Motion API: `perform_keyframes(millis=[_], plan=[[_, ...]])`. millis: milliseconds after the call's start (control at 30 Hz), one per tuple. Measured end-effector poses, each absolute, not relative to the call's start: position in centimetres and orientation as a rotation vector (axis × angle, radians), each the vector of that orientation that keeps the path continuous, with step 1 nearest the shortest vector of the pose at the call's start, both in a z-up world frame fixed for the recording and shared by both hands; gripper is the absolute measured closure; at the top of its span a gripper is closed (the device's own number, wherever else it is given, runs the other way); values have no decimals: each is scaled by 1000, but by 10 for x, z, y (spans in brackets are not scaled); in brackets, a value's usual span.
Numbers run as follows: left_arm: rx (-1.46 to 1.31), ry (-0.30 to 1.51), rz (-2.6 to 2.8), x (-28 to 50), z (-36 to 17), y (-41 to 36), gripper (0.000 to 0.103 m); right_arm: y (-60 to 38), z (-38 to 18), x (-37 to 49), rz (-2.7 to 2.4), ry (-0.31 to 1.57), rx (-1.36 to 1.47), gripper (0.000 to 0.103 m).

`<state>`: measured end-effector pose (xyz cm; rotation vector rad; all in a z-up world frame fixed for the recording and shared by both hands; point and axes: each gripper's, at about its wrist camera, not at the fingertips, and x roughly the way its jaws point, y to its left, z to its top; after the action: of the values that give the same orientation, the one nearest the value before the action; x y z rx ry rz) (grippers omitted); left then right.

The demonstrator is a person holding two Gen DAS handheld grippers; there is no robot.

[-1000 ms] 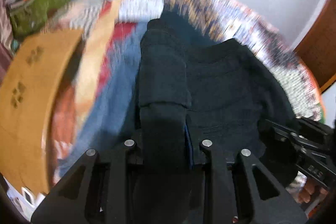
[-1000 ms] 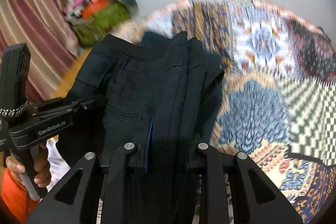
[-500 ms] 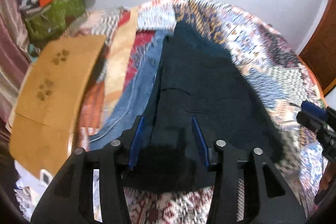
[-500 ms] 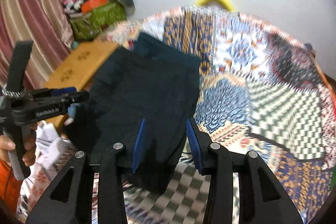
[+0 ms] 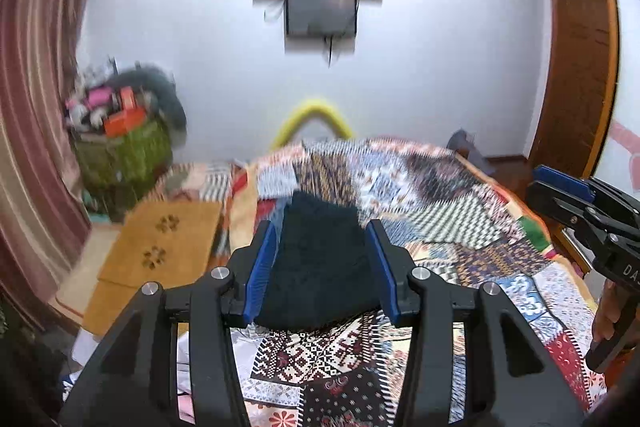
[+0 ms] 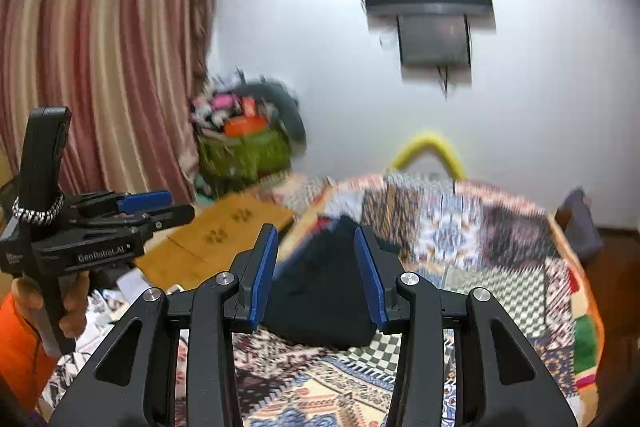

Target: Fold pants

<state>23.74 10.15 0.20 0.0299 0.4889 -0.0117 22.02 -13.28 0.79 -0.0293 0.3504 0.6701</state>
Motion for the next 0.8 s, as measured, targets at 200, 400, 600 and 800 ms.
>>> perform_keyframes(millis=[200,400,600,800], plan=[[50,342,42,146,19,75,53,-147,16,146,646,224,-15,65],[27,263,69,92,15,61,19,-153,5,117,582,198,-8,40],[26,220,81,70,12,56,0,-160,5,111,520,182,9,8],[14,223,65,67,10,55,0,-167,7,105,499,176,39,2]])
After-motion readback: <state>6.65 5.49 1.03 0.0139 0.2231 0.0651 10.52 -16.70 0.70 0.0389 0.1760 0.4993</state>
